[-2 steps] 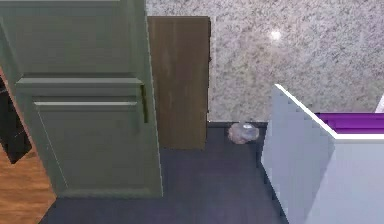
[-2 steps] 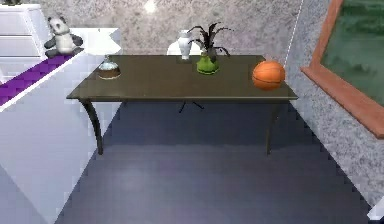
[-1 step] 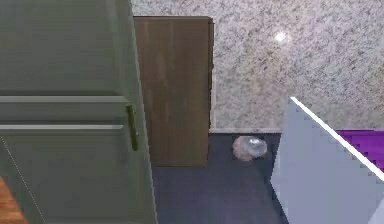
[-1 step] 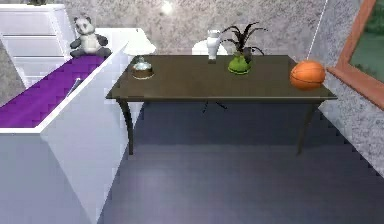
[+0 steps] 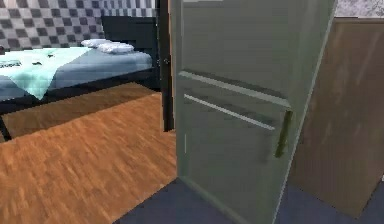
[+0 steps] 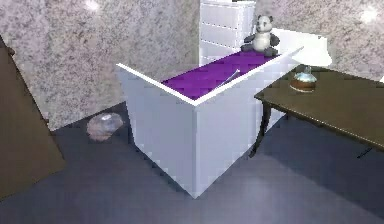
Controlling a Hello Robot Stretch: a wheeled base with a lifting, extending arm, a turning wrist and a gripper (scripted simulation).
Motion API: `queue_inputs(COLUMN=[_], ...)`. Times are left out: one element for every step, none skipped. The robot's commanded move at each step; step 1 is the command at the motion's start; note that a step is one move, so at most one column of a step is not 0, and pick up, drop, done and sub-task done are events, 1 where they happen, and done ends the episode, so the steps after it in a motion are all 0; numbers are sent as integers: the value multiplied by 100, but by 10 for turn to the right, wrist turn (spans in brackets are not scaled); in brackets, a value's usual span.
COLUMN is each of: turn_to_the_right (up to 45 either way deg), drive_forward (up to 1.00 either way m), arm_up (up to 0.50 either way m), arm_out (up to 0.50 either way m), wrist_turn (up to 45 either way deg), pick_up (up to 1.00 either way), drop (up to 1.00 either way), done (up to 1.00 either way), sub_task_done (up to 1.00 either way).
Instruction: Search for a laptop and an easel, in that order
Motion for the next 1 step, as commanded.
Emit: queue_inputs(turn_to_the_right=[-270], drive_forward=[0], arm_up=[0], arm_out=[0], wrist_turn=[0], pick_up=[0], drop=[0], done=[0], sub_task_done=[0])
